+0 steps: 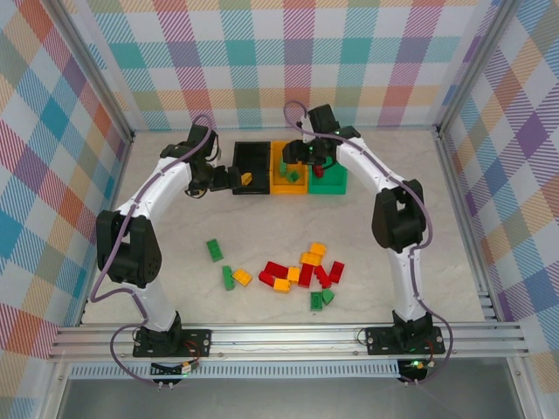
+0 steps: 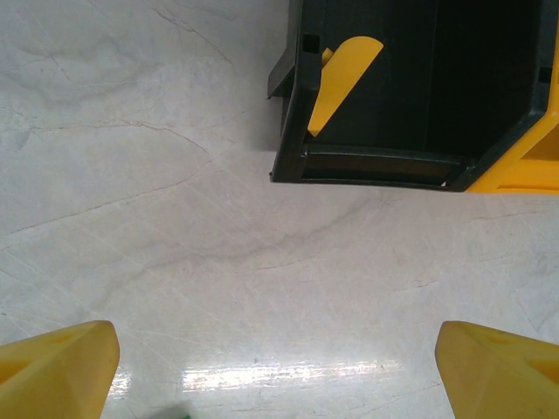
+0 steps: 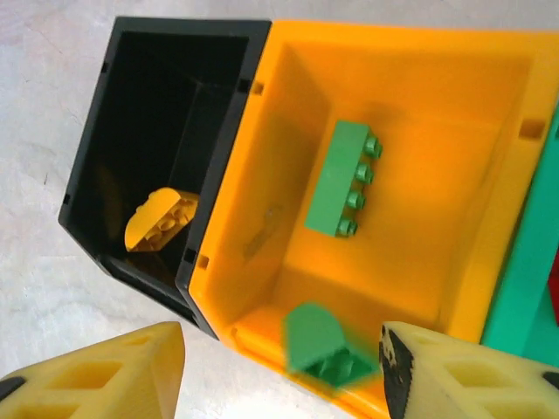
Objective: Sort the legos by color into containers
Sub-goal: Place the lego in the container, then pick up the lego from the center of the table.
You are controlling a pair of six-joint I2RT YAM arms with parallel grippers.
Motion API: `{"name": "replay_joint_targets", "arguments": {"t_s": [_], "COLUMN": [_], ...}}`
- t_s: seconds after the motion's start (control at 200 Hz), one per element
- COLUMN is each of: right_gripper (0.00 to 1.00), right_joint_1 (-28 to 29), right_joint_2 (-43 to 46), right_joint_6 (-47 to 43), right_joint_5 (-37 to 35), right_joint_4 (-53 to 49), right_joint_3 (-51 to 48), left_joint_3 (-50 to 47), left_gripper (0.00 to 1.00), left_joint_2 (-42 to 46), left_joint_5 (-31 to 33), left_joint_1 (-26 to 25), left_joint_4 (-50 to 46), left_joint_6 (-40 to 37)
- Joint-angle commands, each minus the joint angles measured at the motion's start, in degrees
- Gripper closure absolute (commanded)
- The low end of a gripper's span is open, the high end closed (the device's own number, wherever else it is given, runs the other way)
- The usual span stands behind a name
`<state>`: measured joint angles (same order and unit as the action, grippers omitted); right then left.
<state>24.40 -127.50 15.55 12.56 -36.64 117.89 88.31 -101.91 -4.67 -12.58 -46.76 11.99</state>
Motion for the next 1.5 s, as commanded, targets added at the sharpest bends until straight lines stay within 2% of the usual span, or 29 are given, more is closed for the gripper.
{"name": "replay_joint_targets", "arguments": {"t_s": [0.0,0.16,0.385,0.58,0.75,1.015,1.195,1.28,1.495], "right_gripper": [0.38,0.37,0.36,0.36,0.36,0.35,0.31,0.31,0.29], "right_joint_1": [0.39,1.34,3.08,5.83,8.93,9.78,8.55,7.27,4.84], "right_joint_2": [1.19,6.79,19.12,29.25,34.77,37.69,37.77,37.3,40.69], "right_joint_6": [-1.47,-2.87,-3.86,-3.38,-4.39,-1.48,1.6,3.63,6.27], "right_joint_5": [1.77,2.19,1.82,-2.26,-7.16,-9.96,-12.01,-11.43,-12.74], "right_joint_4": [-3.89,-0.14,10.08,20.21,28.06,36.5,34.11,33.43,34.23], "right_joint_3": [0.15,-9.07,-31.02,-49.02,-59.71,-66.52,-65.71,-65.53,-67.97], "left_joint_3": [0.36,0.25,0.3,-0.89,-1.03,-3.25,-6.22,-7.1,-6.29], "left_gripper": [0.07,0.07,0.07,0.06,0.06,0.06,0.06,0.02,0.06], "left_joint_2": [-0.57,-0.51,-0.51,0.62,0.35,1.6,2.65,2.24,-1.15], "left_joint_5": [-0.21,-1.04,-1.55,-2.7,-0.84,-5.24,-12.07,-14.12,-10.79], "left_joint_1": [0.94,0.97,0.95,0.98,0.98,0.95,0.63,-0.34,-7.26], "left_joint_4": [-1.48,-1.23,-1.09,1.32,1.94,5.53,9.83,11.05,9.2], "left_joint_6": [0.08,0.31,0.13,-0.04,-0.17,-0.81,-1.53,-1.75,-4.6]}}
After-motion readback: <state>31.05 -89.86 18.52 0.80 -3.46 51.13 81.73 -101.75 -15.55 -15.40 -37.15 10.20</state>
